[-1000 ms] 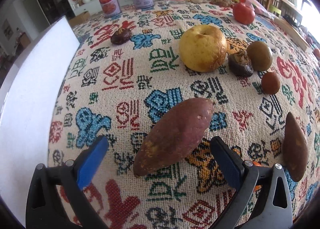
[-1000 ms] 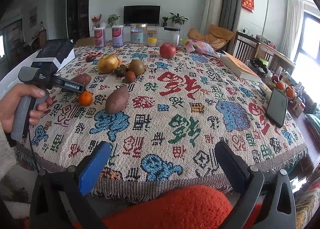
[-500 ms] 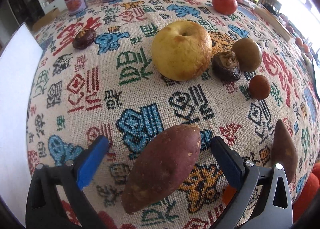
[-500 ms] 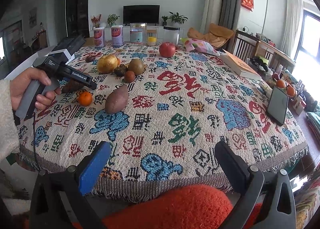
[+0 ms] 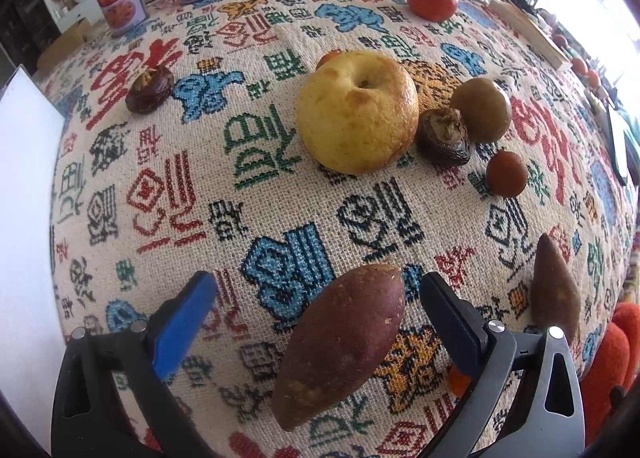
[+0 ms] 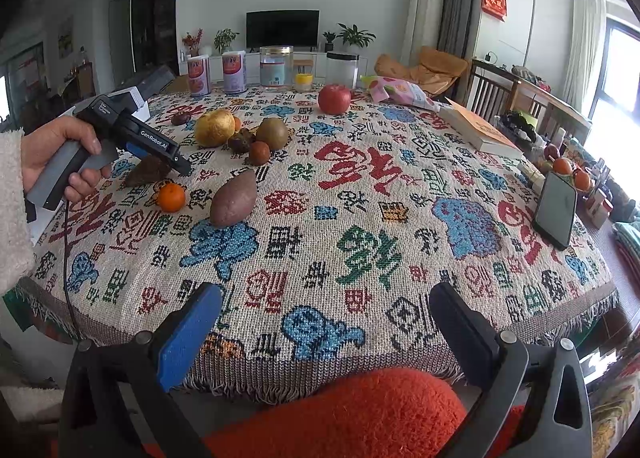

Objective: Organize fruits
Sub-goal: 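Lower the left gripper onto the red sweet potato and close on it while the right gripper approaches the tangerine, then close the right gripper on the tangerine while the left gripper lifts the sweet potato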

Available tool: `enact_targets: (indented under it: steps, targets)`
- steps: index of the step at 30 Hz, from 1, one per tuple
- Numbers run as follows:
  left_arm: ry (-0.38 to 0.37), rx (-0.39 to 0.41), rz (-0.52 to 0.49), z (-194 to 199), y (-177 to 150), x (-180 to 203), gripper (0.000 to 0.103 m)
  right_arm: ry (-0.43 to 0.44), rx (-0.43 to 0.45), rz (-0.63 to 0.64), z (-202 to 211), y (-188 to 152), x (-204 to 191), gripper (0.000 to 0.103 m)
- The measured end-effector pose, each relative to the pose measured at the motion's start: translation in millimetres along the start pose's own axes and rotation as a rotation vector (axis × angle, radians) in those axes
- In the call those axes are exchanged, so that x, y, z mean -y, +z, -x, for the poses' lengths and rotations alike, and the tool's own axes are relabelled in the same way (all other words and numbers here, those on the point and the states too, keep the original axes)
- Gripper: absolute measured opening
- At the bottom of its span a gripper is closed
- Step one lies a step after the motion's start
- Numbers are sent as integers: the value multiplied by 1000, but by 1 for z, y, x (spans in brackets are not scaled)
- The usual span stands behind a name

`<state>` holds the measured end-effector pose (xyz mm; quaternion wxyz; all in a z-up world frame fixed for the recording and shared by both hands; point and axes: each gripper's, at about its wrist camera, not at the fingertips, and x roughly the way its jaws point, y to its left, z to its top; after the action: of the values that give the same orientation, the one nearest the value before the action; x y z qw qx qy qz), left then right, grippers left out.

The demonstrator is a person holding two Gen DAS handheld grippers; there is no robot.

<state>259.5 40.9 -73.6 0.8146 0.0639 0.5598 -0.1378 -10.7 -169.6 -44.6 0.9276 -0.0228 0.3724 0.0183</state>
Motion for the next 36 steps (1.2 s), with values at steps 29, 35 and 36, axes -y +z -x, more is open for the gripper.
enact_targets:
  steps: [29, 35, 36]
  targets:
    - [-199, 414, 382, 167, -166, -60, 41, 460, -384, 255, -139, 109, -155, 51]
    - [-197, 467, 437, 202, -181, -83, 41, 341, -453, 300, -169, 118, -149, 35]
    - [-198, 471, 443, 203, -183, -86, 41, 344, -467, 291, -172, 120, -146, 35]
